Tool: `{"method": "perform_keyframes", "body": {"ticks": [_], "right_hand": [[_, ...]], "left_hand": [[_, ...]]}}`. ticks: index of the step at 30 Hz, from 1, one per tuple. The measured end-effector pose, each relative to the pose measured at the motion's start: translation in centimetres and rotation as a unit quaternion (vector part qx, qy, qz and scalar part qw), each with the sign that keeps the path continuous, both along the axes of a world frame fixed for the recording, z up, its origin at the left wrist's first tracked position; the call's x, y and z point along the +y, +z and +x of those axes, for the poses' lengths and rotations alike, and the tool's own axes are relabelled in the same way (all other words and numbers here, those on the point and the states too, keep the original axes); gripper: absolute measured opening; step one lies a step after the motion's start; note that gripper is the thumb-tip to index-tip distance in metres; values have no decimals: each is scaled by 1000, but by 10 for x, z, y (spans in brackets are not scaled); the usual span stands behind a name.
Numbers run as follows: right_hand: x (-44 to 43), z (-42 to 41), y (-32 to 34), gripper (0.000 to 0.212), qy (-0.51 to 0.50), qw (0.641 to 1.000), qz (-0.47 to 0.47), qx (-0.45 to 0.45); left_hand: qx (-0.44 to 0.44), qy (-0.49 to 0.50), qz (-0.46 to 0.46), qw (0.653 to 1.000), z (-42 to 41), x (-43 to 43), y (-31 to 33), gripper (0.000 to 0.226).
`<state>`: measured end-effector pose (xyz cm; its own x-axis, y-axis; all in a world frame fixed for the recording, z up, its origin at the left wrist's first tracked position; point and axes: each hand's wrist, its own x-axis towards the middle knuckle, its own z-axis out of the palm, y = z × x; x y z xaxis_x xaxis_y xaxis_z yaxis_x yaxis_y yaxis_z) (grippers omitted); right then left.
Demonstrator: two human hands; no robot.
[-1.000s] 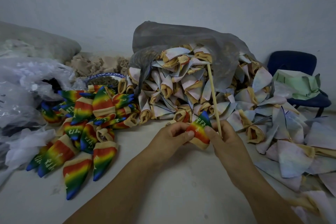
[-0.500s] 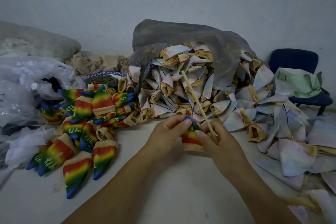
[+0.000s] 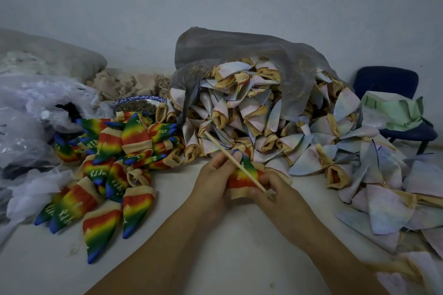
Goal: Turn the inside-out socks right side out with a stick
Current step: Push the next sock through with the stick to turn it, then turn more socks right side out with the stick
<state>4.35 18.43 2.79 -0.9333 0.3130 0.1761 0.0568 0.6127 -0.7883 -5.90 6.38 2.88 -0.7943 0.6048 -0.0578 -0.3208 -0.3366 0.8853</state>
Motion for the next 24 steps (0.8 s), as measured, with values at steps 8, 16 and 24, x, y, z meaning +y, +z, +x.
{"method": "perform_keyframes", "body": {"ticks": [8,16,24], "right_hand": [[12,4,1,16,-30,999,-6,32],[59,12,9,31,-317,922,173,138],[77,18,-7,34,-366,914,173,-11]], "left_hand": [[182,-49,-163,968,-5,-11,1,18],[-125,182,186,957,-35,-28,9,53],[-45,88,22,995,-18,-7,3,37]]}}
